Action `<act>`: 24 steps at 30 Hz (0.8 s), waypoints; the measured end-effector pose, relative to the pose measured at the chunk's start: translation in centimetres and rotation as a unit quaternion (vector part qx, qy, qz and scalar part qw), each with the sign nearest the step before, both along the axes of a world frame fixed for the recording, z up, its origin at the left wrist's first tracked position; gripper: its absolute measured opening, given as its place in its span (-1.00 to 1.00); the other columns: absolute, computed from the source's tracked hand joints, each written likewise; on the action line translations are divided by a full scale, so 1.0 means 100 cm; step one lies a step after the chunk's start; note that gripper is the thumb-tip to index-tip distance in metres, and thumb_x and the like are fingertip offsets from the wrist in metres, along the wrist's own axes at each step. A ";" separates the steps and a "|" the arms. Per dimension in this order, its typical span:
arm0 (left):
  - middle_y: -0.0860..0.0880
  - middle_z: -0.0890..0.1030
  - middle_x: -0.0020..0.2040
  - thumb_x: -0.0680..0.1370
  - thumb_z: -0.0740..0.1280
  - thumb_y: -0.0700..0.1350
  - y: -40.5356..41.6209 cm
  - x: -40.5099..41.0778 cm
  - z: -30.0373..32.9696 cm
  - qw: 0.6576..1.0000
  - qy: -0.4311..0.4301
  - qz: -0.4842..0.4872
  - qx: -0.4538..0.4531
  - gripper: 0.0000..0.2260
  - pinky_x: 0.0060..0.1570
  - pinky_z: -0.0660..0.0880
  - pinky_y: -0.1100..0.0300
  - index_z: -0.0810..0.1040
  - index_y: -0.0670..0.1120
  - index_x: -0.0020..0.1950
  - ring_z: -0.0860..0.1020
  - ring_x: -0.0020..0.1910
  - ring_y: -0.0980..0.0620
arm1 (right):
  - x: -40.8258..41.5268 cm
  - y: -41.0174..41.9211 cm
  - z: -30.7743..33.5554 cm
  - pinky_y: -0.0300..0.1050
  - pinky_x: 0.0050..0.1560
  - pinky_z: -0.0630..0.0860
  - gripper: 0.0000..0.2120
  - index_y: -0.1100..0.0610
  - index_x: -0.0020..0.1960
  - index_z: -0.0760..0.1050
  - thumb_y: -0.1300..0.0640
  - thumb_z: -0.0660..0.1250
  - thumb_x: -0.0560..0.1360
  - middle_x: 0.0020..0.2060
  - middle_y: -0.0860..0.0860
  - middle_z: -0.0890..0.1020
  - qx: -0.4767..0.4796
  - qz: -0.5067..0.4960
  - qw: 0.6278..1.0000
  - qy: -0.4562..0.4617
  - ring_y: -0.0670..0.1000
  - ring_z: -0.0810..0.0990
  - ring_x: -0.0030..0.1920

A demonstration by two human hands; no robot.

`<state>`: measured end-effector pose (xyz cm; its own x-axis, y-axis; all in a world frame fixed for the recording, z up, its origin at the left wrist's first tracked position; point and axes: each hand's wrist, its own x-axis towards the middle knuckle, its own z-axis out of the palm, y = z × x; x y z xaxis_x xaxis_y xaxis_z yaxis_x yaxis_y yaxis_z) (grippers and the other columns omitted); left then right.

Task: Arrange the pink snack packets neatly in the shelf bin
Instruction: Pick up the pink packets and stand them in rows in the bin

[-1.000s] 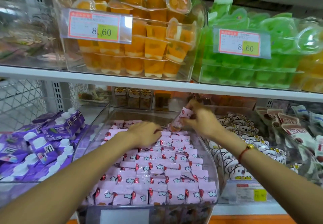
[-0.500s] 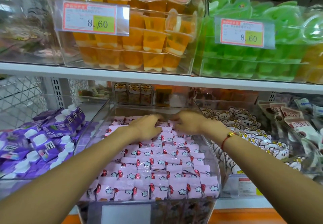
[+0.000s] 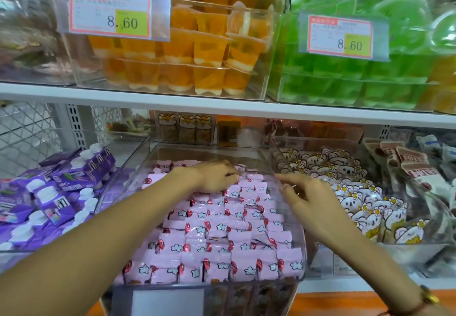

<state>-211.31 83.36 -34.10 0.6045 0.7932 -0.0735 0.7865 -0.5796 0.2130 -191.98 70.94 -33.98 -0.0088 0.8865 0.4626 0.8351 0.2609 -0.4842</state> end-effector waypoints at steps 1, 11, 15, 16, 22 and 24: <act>-0.07 0.33 0.44 0.65 0.03 0.07 0.002 0.001 0.004 1.000 -0.007 0.005 -0.018 -0.61 0.32 0.24 0.07 0.33 -0.01 0.45 0.32 0.38 -0.07 | 0.000 0.000 0.000 -0.46 -0.42 0.33 -0.70 0.05 0.19 0.59 0.21 0.19 0.54 -0.38 -0.25 0.50 0.004 0.000 1.000 0.003 -0.33 0.46 -0.46; 0.02 0.58 0.18 0.59 0.26 0.00 0.023 0.051 0.008 0.990 -0.076 0.081 0.085 -0.76 -0.02 0.41 0.22 0.56 0.02 0.22 0.53 0.12 0.01 | -0.001 0.003 -0.007 -0.38 -0.43 0.26 -0.67 -0.04 0.20 0.56 0.08 0.12 0.55 -0.32 -0.18 0.52 0.020 -0.005 1.000 -0.001 -0.25 0.38 -0.44; -0.08 0.57 0.14 0.59 0.26 -0.07 0.021 0.061 0.005 0.981 -0.005 0.081 0.176 -0.80 0.00 0.48 0.13 0.57 -0.07 0.17 0.53 0.09 -0.09 | 0.000 0.005 -0.009 -0.38 -0.43 0.30 -0.66 -0.04 0.21 0.56 0.05 0.10 0.54 -0.40 -0.23 0.46 0.024 -0.002 1.000 0.001 -0.24 0.39 -0.47; -0.10 0.55 0.14 0.60 0.25 -0.11 0.020 0.063 0.005 0.975 0.011 0.082 0.206 -0.81 0.01 0.48 0.11 0.56 -0.09 0.17 0.52 0.09 -0.10 | 0.000 0.005 -0.009 -0.38 -0.44 0.27 -0.66 -0.04 0.21 0.55 0.04 0.10 0.54 -0.41 -0.24 0.46 0.024 -0.001 1.000 0.002 -0.24 0.39 -0.46; -0.06 0.58 0.04 0.63 0.17 -0.05 0.020 0.065 0.014 0.958 -0.137 0.186 0.171 -0.79 -0.15 0.37 0.17 0.58 -0.07 0.07 0.53 -0.02 -0.02 | 0.000 0.004 -0.008 -0.37 -0.40 0.28 -0.68 -0.03 0.24 0.50 0.05 0.10 0.56 -0.37 -0.15 0.51 0.020 0.006 1.000 -0.016 -0.22 0.41 -0.39; -0.02 0.59 0.00 0.63 0.14 -0.02 0.018 0.060 0.017 0.941 -0.230 0.203 0.140 -0.77 -0.21 0.36 0.20 0.56 -0.05 0.08 0.53 -0.09 0.00 | -0.001 0.003 -0.008 -0.35 -0.40 0.30 -0.68 -0.01 0.25 0.48 0.05 0.10 0.57 -0.39 -0.17 0.49 0.015 0.005 1.000 -0.021 -0.22 0.42 -0.39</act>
<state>-205.29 85.20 -32.44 0.1635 0.9157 0.3671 0.8176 -0.3340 0.4689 -192.08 71.26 -34.77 -0.0377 0.8719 0.4882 0.8513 0.2839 -0.4413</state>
